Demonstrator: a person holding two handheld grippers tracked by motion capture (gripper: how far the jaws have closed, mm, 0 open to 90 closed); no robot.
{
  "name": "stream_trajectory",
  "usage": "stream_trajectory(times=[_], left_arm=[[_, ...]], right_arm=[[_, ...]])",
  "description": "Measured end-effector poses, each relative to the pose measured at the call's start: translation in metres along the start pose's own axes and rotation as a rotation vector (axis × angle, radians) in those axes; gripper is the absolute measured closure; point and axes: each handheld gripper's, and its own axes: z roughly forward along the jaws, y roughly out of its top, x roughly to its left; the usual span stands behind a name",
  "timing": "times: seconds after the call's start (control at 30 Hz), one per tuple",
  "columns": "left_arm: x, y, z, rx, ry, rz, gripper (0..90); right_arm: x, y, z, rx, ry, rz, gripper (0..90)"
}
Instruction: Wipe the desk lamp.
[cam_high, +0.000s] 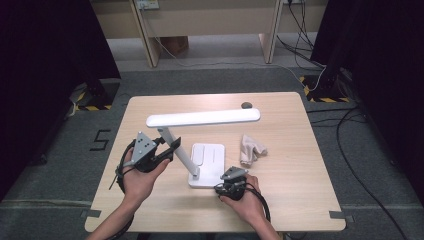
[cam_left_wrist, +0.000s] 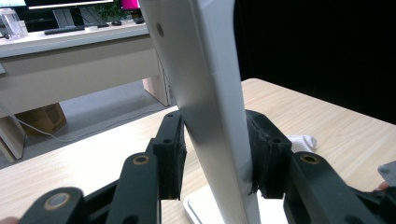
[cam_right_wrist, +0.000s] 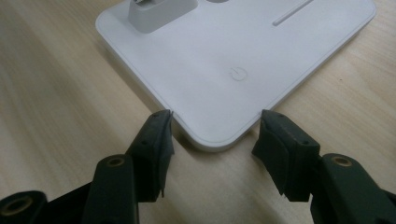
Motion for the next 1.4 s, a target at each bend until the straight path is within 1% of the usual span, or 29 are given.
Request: stream_trajectory(times=[0.23, 0.33, 0.4, 0.43, 0.47, 0.5, 0.53, 0.57, 0.63, 0.73, 0.77, 0.83, 0.9, 0.97, 1.0, 1.07, 1.13, 1.17, 1.2, 1.23, 1.3, 1.33, 1.4], left_arm=[[0.005, 0.001, 0.008, -0.004, 0.001, 0.001, 59.0], [0.007, 0.001, 0.010, -0.004, -0.003, 0.013, 58.2], [0.008, 0.000, 0.010, 0.002, -0.012, 0.018, 56.3], [0.009, 0.000, 0.009, 0.003, -0.013, 0.020, 54.3], [0.010, -0.001, 0.007, 0.000, -0.009, 0.020, 53.2], [0.011, -0.001, 0.006, -0.002, -0.011, 0.017, 52.1], [0.013, -0.002, 0.004, -0.007, -0.016, 0.011, 50.9], [0.014, -0.002, 0.002, -0.008, -0.023, 0.014, 49.5], [0.015, -0.003, -0.004, -0.006, -0.048, 0.019, 45.9], [0.016, -0.005, -0.018, -0.018, -0.077, 0.038, 41.1], [0.017, -0.006, -0.023, -0.026, -0.083, 0.036, 40.1], [0.019, -0.011, -0.034, -0.021, -0.093, 0.050, 37.3], [0.021, -0.021, -0.045, -0.016, -0.094, 0.043, 35.6], [0.024, -0.035, -0.052, 0.008, -0.095, 0.029, 35.0], [0.026, -0.044, -0.055, 0.027, -0.098, 0.023, 35.1], [0.030, -0.064, -0.057, 0.073, -0.104, 0.007, 35.9], [0.037, -0.085, -0.055, 0.143, -0.111, 0.016, 36.1], [0.041, -0.095, -0.053, 0.174, -0.112, 0.009, 36.1], [0.044, -0.105, -0.051, 0.197, -0.108, -0.013, 36.0], [0.047, -0.114, -0.048, 0.213, -0.094, -0.026, 36.1], [0.052, -0.130, -0.044, 0.229, -0.046, -0.010, 36.6], [0.053, -0.134, -0.043, 0.227, -0.041, -0.018, 36.6], [0.054, -0.137, -0.045, 0.221, -0.035, -0.022, 36.8]], right_arm=[[-0.008, 0.005, 0.005, -0.003, -0.010, 0.010, 47.4], [-0.008, 0.006, 0.006, -0.007, -0.013, 0.015, 48.1], [-0.009, 0.005, 0.006, -0.020, -0.012, 0.016, 49.7], [-0.009, 0.005, 0.005, -0.031, -0.019, 0.010, 49.7], [-0.009, 0.004, 0.003, -0.036, -0.022, 0.013, 49.5], [-0.008, 0.004, 0.001, -0.041, -0.018, 0.027, 49.2], [-0.009, 0.003, -0.001, -0.049, -0.016, 0.031, 48.8], [-0.009, 0.003, -0.004, -0.056, -0.016, 0.031, 48.8], [-0.011, 0.001, -0.012, -0.069, -0.017, 0.046, 48.9], [-0.016, -0.006, -0.027, -0.090, -0.022, 0.081, 48.9], [-0.019, -0.009, -0.032, -0.099, -0.029, 0.091, 48.9], [-0.024, -0.017, -0.044, -0.114, -0.043, 0.105, 48.9], [-0.030, -0.026, -0.055, -0.129, -0.066, 0.126, 49.0], [-0.036, -0.036, -0.066, -0.147, -0.087, 0.142, 49.1], [-0.039, -0.041, -0.071, -0.155, -0.098, 0.153, 49.2], [-0.045, -0.050, -0.079, -0.162, -0.121, 0.166, 49.6], [-0.050, -0.060, -0.085, -0.165, -0.149, 0.176, 50.2], [-0.052, -0.064, -0.087, -0.163, -0.165, 0.187, 50.3], [-0.055, -0.069, -0.089, -0.166, -0.181, 0.189, 50.3], [-0.058, -0.073, -0.091, -0.173, -0.190, 0.205, 50.3], [-0.062, -0.079, -0.094, -0.183, -0.227, 0.234, 50.3], [-0.064, -0.082, -0.095, -0.190, -0.248, 0.238, 50.3], [-0.067, -0.086, -0.097, -0.207, -0.266, 0.258, 50.1]])
